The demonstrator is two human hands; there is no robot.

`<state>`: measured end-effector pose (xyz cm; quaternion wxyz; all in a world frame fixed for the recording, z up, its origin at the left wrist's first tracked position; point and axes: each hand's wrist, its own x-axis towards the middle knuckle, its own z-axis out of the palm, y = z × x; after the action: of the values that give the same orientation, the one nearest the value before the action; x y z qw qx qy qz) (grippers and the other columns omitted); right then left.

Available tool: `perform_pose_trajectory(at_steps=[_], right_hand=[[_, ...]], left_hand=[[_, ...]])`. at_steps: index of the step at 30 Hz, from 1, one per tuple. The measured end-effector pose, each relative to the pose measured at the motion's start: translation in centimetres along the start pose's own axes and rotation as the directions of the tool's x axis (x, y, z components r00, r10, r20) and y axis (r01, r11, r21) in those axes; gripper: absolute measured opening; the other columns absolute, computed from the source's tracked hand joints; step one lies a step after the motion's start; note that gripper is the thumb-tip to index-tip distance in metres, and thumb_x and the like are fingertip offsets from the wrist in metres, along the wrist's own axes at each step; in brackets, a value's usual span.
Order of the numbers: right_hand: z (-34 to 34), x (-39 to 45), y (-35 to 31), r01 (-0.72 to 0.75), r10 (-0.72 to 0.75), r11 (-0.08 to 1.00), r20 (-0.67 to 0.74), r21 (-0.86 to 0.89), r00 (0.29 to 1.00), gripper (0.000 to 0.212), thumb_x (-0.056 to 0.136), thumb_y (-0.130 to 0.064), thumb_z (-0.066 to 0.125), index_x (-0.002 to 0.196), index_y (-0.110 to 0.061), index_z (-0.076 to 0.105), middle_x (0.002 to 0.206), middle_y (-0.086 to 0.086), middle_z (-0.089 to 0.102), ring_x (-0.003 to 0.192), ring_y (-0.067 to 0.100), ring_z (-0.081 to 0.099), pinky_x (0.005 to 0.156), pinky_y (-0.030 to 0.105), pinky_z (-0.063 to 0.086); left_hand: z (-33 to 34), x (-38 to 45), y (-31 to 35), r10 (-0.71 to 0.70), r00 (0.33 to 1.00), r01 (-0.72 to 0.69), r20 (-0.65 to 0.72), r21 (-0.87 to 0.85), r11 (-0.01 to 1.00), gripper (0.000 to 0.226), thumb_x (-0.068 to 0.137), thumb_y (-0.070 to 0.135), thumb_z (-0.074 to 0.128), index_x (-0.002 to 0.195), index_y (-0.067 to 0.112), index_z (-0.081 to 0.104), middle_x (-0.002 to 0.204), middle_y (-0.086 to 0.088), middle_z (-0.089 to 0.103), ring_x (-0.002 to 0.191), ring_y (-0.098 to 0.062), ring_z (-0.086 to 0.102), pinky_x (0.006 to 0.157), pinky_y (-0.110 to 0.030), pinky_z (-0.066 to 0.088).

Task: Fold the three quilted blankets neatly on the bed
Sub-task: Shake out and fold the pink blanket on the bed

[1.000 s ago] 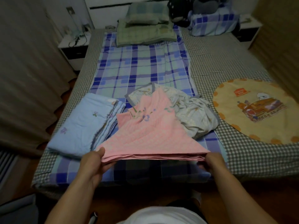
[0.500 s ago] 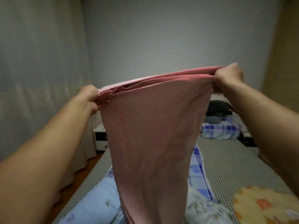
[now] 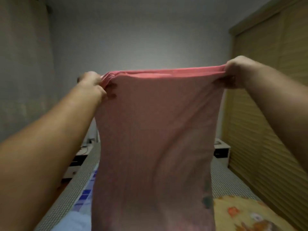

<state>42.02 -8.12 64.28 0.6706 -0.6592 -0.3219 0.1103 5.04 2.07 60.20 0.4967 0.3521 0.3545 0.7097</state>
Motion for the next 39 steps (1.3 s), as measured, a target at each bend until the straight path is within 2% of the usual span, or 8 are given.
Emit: perform_pose_trajectory(at_steps=[5,11,14,18,22,27,34,39], right_hand=[[-5.2,5.3,1.8,0.171,-0.152,0.985,-0.366,0.02,0.918,0.043,0.066,-0.021,0.048,0.1,-0.009,0.07,0.103,0.006,0.072,0.085,0.023,0.071,0.07,0.043,0.062],[-13.6,15.3,2.0,0.282,-0.132,0.94,-0.561,0.19,0.817,0.043,0.061,-0.029,0.037,0.086,-0.018,0.07,0.094,-0.003,0.073,0.079,0.016,0.071,0.068,0.035,0.061],[-16.8,23.0,7.1,0.168,-0.135,0.985,-0.466,0.03,0.874,0.046,0.069,-0.029,0.04,0.101,-0.011,0.069,0.102,0.005,0.07,0.086,0.022,0.07,0.073,0.043,0.061],[-19.5,30.5,19.8,-0.1,0.101,0.981,0.001,-0.166,0.995,0.011,0.088,-0.013,0.053,0.077,-0.011,0.052,0.103,0.011,0.061,0.075,0.022,0.065,0.065,0.036,0.06],[-22.3,36.8,27.2,-0.133,0.124,0.984,-0.075,-0.122,0.989,0.02,0.072,-0.016,0.052,0.084,-0.004,0.063,0.098,0.011,0.068,0.056,0.022,0.068,0.051,0.04,0.06],[-27.9,37.3,26.2,0.023,-0.005,0.987,-0.113,0.16,0.994,0.026,0.09,-0.011,0.043,0.09,-0.021,0.067,0.091,0.006,0.067,0.075,0.025,0.065,0.059,0.035,0.054],[-34.8,26.6,36.1,0.047,-0.023,0.973,-0.109,0.227,0.994,0.044,0.091,0.006,0.031,0.085,-0.025,0.063,0.087,-0.005,0.064,0.077,0.009,0.061,0.064,0.025,0.056],[-39.0,13.7,55.2,-0.308,0.306,0.95,-0.033,-0.056,0.951,0.051,0.087,0.014,0.038,0.085,-0.026,0.07,0.111,0.009,0.066,0.083,0.022,0.062,0.061,0.021,0.057]], left_hand=[[8.2,-3.1,-4.0,0.015,1.0,-0.013,0.016,-0.161,0.987,0.034,0.098,0.015,0.028,0.092,0.015,0.061,0.08,-0.003,0.075,0.059,-0.021,0.07,0.07,-0.044,0.054],[19.9,-5.2,-8.0,0.074,0.996,-0.066,0.042,-0.171,0.983,0.035,0.092,0.019,0.034,0.102,0.017,0.067,0.083,-0.004,0.078,0.068,-0.027,0.075,0.063,-0.052,0.057],[25.4,-3.8,-14.2,-0.05,0.992,0.045,0.12,0.044,0.998,0.036,0.091,0.017,0.033,0.097,0.017,0.069,0.07,-0.002,0.073,0.053,-0.022,0.068,0.059,-0.041,0.059],[30.8,-2.2,-27.9,-0.367,0.915,0.3,0.166,0.326,0.896,0.033,0.089,0.008,0.035,0.09,0.009,0.068,0.061,-0.01,0.07,0.045,-0.024,0.064,0.062,-0.045,0.054],[36.3,-2.8,-36.4,-0.286,0.943,0.219,0.172,0.331,0.918,0.035,0.086,0.006,0.052,0.115,0.012,0.071,0.11,-0.014,0.071,0.082,-0.029,0.07,0.063,-0.059,0.057],[42.4,-6.2,-36.1,-0.158,0.954,0.136,0.255,0.099,0.986,0.03,0.09,0.014,0.047,0.111,0.02,0.066,0.104,-0.006,0.071,0.077,-0.023,0.066,0.062,-0.035,0.051],[32.6,-17.0,-41.9,-0.18,0.95,0.151,0.256,0.126,0.98,0.024,0.087,0.007,0.045,0.092,0.018,0.065,0.09,-0.005,0.066,0.079,-0.017,0.065,0.071,-0.03,0.053],[16.3,-31.0,-55.9,-0.59,0.8,0.526,0.106,0.347,0.776,0.028,0.094,-0.006,0.036,0.098,0.014,0.055,0.098,-0.014,0.061,0.082,-0.033,0.064,0.073,-0.048,0.059]])
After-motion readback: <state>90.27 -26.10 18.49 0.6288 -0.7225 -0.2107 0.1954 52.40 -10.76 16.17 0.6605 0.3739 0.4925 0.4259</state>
